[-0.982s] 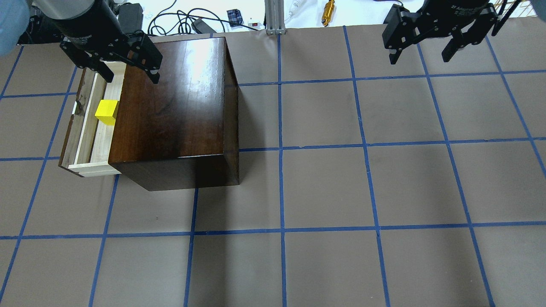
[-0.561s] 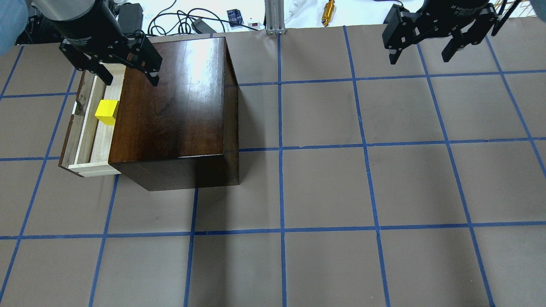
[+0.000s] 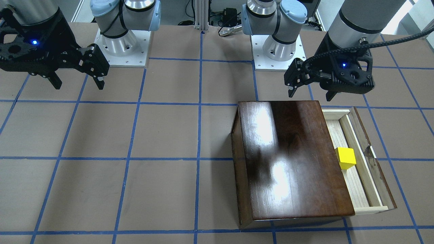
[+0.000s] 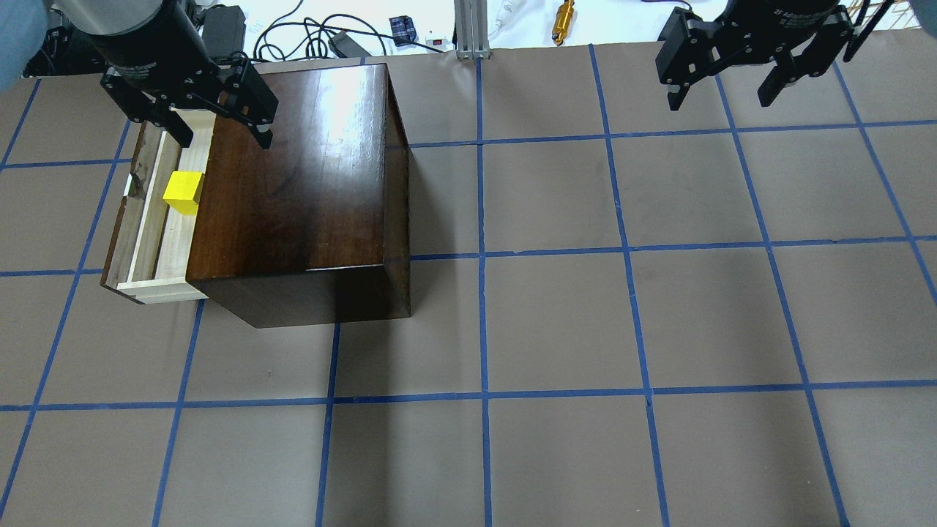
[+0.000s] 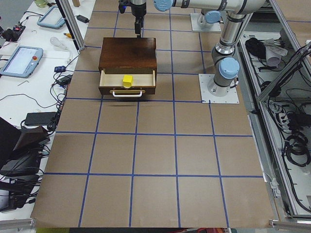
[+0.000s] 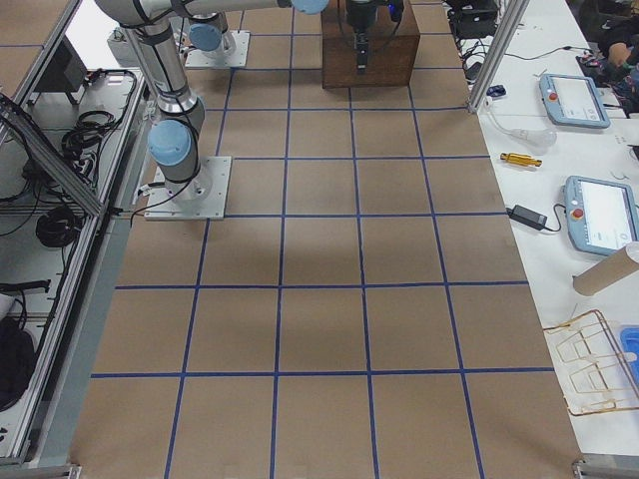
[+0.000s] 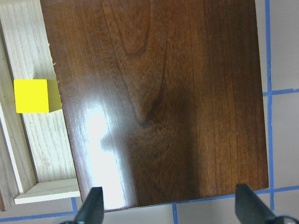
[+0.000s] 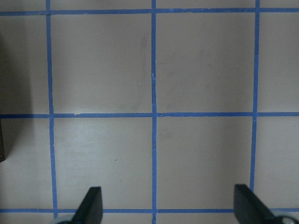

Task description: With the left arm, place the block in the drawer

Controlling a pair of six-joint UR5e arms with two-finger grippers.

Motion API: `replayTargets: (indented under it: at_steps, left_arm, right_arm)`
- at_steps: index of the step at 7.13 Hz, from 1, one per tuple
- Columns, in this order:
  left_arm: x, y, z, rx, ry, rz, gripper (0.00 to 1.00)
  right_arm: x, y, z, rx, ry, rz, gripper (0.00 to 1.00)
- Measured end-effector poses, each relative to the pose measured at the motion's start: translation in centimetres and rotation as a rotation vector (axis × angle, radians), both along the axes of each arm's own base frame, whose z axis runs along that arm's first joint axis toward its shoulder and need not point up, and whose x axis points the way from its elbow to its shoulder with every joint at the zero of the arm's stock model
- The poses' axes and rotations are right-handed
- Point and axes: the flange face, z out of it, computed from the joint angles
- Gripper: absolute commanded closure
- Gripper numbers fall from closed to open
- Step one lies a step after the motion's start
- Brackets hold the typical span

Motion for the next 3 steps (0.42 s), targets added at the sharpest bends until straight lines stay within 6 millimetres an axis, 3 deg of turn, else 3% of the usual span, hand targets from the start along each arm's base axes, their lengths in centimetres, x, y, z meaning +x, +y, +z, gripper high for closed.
replayTargets:
  at_steps: [3]
  left_arm:
    - [0.03,0.29,0.26,0.004,0.001,0.071,0.00]
  right_arm:
    - [-0.03,-0.02,-0.02,0.000,0.000,0.000,0.00]
